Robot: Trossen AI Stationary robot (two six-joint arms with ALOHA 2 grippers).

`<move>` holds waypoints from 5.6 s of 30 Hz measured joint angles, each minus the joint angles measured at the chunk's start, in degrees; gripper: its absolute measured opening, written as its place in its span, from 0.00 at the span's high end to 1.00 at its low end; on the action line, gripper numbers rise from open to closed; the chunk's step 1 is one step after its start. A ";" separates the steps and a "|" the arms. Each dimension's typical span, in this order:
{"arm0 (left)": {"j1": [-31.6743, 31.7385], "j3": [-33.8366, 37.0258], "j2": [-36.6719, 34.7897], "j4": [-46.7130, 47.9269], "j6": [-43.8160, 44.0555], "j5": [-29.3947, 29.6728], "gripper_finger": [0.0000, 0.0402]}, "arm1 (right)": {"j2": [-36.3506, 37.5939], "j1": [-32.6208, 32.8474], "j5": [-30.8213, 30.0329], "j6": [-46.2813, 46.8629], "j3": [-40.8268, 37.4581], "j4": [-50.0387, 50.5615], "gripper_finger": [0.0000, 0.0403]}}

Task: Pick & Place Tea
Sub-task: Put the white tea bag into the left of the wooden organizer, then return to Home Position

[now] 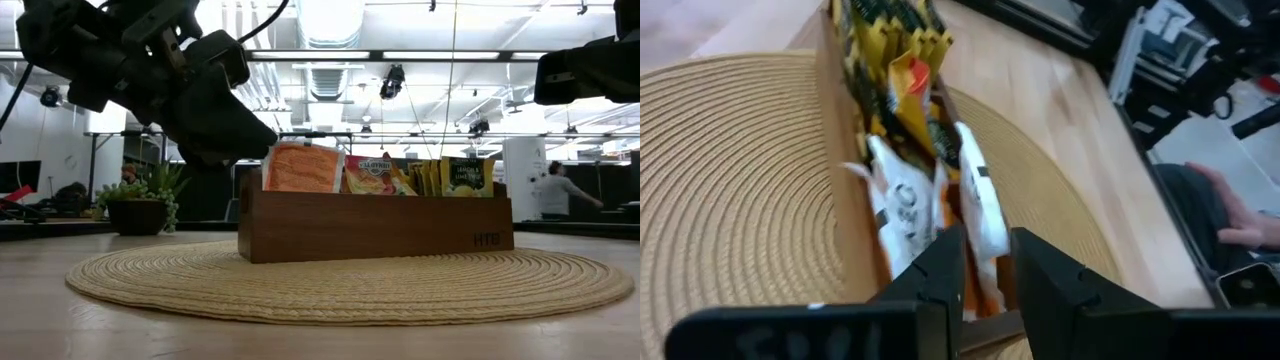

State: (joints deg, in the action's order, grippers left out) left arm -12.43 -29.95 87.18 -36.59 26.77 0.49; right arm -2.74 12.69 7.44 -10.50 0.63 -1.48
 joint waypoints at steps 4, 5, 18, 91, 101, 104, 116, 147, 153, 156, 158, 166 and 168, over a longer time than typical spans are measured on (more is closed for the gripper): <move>-0.06 0.00 0.00 0.36 0.08 1.65 0.81 | 0.01 0.00 0.02 0.00 0.00 0.00 0.98; -0.08 -0.02 0.00 0.35 0.10 1.95 0.81 | 0.01 0.01 0.00 0.00 0.01 0.00 0.98; -2.65 -0.33 0.02 0.14 -2.58 2.71 0.99 | 0.02 0.01 0.01 0.00 0.00 0.00 0.98; -10.48 -4.57 -3.33 4.78 -4.17 17.39 0.73 | 0.01 0.01 0.01 0.00 0.00 0.00 0.98; -12.50 -4.74 -3.48 4.43 -7.06 5.92 0.73 | 0.00 0.00 0.01 0.00 0.01 0.00 0.98; -12.50 -4.76 -4.15 4.05 -7.88 5.91 0.73 | 0.01 0.01 0.01 0.00 0.01 0.00 0.98; -12.41 -4.50 -5.79 12.37 -11.11 6.43 0.73 | 0.00 0.02 0.02 0.00 0.02 0.00 0.98; -9.26 -3.77 -15.02 26.08 -11.45 36.04 0.73 | 0.00 0.01 0.01 0.00 0.01 0.00 0.98; -8.08 -2.29 -15.34 25.06 -8.06 35.68 0.73 | 0.00 0.02 0.00 0.00 0.00 0.00 0.98; -6.74 -1.12 -15.41 22.03 -7.76 31.43 0.73 | 0.00 0.01 0.02 0.00 0.01 0.00 0.98; -5.35 -0.08 -15.45 18.66 -8.64 26.36 0.73 | 0.02 0.01 0.01 0.00 0.00 0.00 0.98; -0.44 4.42 -16.19 11.20 -9.14 15.05 0.73 | 0.01 0.02 0.01 0.00 0.00 0.00 0.98; 0.04 5.35 -16.96 11.42 -8.75 15.01 0.73 | 0.02 0.02 0.02 0.00 0.00 0.00 0.98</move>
State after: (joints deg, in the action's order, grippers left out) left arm -12.39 -24.60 70.22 -25.16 18.02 15.50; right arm -2.72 12.71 7.46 -10.50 0.63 -1.48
